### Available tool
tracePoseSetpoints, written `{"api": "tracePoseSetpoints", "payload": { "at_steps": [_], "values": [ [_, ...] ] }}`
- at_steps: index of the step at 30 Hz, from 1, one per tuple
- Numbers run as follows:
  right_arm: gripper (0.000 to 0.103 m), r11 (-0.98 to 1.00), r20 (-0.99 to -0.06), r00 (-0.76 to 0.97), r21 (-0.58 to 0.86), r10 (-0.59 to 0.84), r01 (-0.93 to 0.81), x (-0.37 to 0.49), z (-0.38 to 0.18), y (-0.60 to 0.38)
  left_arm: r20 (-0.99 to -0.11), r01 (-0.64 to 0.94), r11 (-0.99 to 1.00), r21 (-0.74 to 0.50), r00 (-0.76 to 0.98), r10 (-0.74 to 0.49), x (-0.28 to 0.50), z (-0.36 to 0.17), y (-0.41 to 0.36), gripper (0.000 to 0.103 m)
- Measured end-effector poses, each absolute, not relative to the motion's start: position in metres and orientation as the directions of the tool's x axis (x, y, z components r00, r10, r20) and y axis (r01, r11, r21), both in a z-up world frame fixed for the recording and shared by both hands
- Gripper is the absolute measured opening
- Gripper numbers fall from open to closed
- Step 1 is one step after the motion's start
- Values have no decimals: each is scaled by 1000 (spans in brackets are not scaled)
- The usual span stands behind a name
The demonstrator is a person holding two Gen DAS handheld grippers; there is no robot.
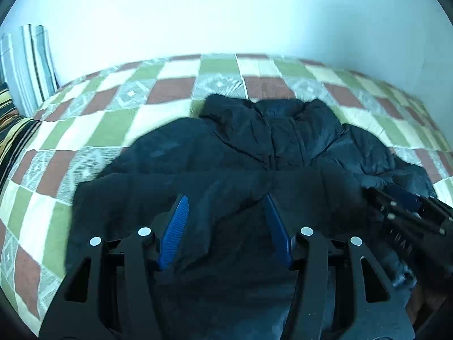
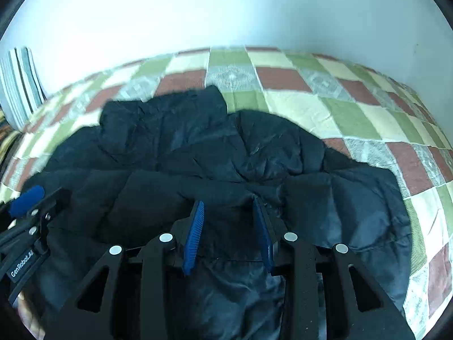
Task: Fold large clothes
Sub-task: 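Pinch the jacket body with the right tool, then open and release it, then move both open tools to the jacket's hem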
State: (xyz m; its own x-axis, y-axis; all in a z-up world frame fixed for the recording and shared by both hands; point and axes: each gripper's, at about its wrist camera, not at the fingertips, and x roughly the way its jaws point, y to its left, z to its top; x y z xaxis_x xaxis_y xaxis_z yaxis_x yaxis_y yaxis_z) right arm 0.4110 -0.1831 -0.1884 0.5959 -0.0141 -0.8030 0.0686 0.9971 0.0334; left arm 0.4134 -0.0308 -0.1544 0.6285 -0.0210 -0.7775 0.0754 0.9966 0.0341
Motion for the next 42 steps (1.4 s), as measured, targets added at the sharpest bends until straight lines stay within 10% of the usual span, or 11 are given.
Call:
{"api": "tracePoseSetpoints", "payload": {
  "at_steps": [28,42],
  "values": [
    [41,999,-814,581,24,-2,38,357,-203,-174,-810,66,991,117,583,57,370,-186,-26,58],
    [66,985,-778,627,68,-47,158,185,-156,-309,-799,-21,999,45,599,49,201,-147,109,75]
  ]
}}
